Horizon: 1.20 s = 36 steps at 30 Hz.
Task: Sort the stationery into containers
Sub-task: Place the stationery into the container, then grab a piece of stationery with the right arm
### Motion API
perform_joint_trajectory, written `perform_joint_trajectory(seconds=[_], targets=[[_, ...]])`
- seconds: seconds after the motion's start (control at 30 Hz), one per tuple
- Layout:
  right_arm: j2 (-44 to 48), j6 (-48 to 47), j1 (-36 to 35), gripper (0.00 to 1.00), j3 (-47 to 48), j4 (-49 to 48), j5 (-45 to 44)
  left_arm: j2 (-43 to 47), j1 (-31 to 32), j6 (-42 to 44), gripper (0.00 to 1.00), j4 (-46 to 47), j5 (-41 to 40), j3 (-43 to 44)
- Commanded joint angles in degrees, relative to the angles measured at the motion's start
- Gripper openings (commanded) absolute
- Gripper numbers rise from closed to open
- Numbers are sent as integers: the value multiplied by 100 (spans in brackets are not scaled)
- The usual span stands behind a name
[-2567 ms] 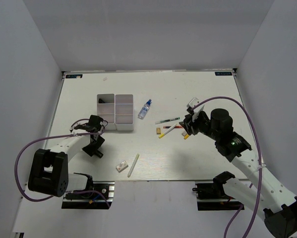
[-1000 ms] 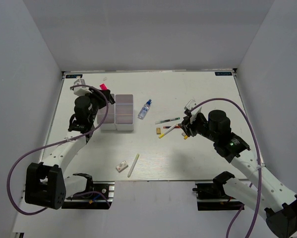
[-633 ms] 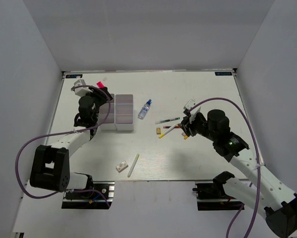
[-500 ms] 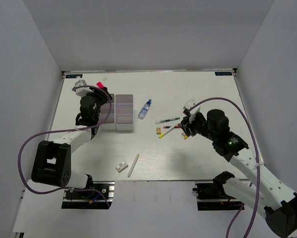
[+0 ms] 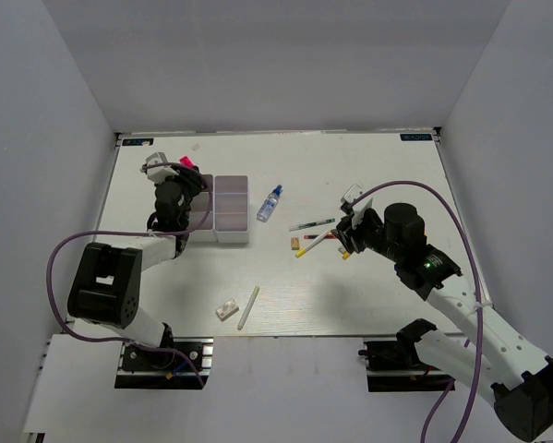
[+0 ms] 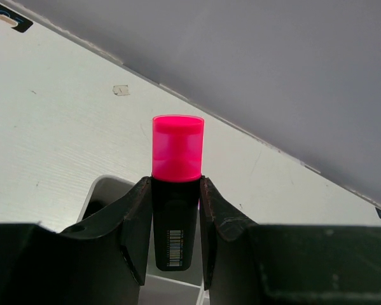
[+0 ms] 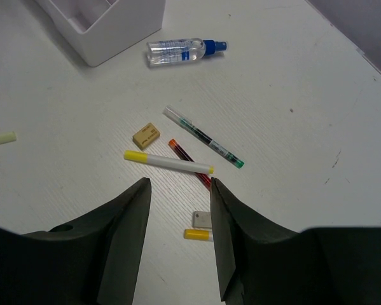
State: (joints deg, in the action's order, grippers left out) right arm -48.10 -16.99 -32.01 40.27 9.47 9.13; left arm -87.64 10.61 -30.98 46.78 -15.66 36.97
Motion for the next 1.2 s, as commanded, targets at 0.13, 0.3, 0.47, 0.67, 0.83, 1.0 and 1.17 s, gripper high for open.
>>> perform_joint_trajectory(seconds=[0.13,0.3,0.47,0.67,0.83,1.0,1.17], targets=[[11,-58,-25,49,-37,-236,-51,272,29,145,55,-54,151,90],[46,-58,-25,51,-46,-236,-25,677,29,312,63,-512,213,205],[46,-50,-25,51,-37,-227,-7,1378,81,462,65,-950,493,205],[-138,-400,-25,56,-63,-201,387,1847,-42,-690,64,-3287,2966,846],[-621,-1337,-77,57,103,1,1027,1847,-42,-812,65,-3283,5210,716],[-1614,-3689,-42,40,156,587,1680,1934,19,-330,70,-4307,5566,715],[-2837,-5364,-51,37,752,1240,1733,2470,73,433,70,-5327,5224,785]])
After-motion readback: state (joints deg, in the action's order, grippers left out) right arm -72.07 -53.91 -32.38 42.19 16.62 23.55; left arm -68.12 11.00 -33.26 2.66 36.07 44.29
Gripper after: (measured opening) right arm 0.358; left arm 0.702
